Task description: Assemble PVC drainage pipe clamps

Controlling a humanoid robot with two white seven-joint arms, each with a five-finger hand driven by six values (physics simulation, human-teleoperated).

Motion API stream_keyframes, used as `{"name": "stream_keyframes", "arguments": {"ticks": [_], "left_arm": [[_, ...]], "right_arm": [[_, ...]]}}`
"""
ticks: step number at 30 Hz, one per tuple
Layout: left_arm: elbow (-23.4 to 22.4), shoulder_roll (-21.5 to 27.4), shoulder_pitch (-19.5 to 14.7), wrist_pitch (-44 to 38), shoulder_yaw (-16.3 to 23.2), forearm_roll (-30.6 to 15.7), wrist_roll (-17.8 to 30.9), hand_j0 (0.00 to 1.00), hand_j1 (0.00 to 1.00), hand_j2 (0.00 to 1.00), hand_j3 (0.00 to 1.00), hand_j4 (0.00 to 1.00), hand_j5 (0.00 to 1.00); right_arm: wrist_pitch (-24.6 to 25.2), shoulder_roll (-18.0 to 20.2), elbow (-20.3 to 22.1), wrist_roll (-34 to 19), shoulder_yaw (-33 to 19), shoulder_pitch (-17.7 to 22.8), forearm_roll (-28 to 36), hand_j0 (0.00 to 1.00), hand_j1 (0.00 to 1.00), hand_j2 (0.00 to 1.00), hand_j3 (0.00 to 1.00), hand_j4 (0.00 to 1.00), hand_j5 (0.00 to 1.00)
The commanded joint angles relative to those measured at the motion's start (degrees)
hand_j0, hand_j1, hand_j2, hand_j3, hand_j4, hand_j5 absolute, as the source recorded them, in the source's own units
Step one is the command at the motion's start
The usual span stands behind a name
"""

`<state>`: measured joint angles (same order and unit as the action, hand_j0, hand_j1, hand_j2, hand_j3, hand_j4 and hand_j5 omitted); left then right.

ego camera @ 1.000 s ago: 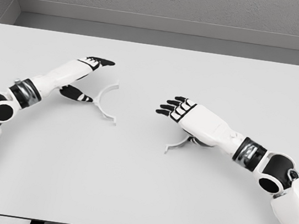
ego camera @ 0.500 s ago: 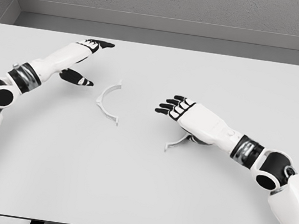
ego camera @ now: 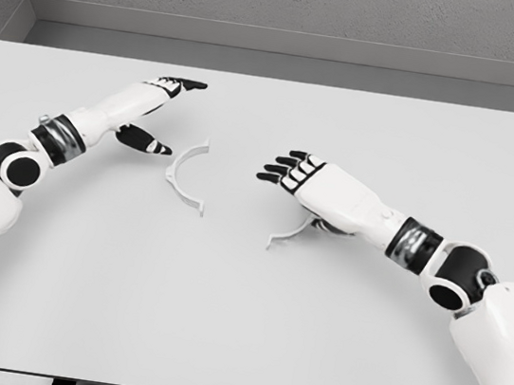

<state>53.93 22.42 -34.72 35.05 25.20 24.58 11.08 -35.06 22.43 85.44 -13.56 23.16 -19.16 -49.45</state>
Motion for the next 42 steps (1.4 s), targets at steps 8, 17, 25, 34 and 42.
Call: {"name": "stream_keyframes", "arguments": {"ticks": [8,17,25,34,42], "left_arm": [[-0.32,-0.88,0.09,-0.05,0.11,-0.06,0.0,1.0,1.0,1.0,1.0,1.0,1.0],[0.12,-1.85,0.53,-0.05,0.2,0.03,0.0,1.0,1.0,1.0,1.0,1.0,1.0],[0.48,-1.5,0.79,-0.05,-0.59,-0.23,-0.09,1.0,1.0,1.0,1.0,1.0,1.0],[-0.23,-1.32,0.35,-0.05,-0.59,-0.06,-0.09,1.0,1.0,1.0,1.0,1.0,1.0],[-0.14,-1.41,0.79,-0.05,-0.33,-0.06,-0.09,1.0,1.0,1.0,1.0,1.0,1.0]], "right_arm": [[0.06,-1.43,-2.82,0.02,1.71,-1.41,0.24,1.0,1.0,1.0,1.0,1.0,1.0],[0.06,-2.48,-3.88,0.02,2.94,-3.08,0.24,1.0,1.0,1.0,1.0,1.0,1.0],[0.06,-3.89,-6.6,0.11,3.82,-4.75,0.24,1.0,1.0,1.0,1.0,1.0,1.0],[0.06,-4.86,-8.36,0.11,3.73,-6.24,-0.12,1.0,1.0,1.0,1.0,1.0,1.0],[0.06,-5.03,-9.94,0.02,3.73,-7.74,-0.12,1.0,1.0,1.0,1.0,1.0,1.0]]}}
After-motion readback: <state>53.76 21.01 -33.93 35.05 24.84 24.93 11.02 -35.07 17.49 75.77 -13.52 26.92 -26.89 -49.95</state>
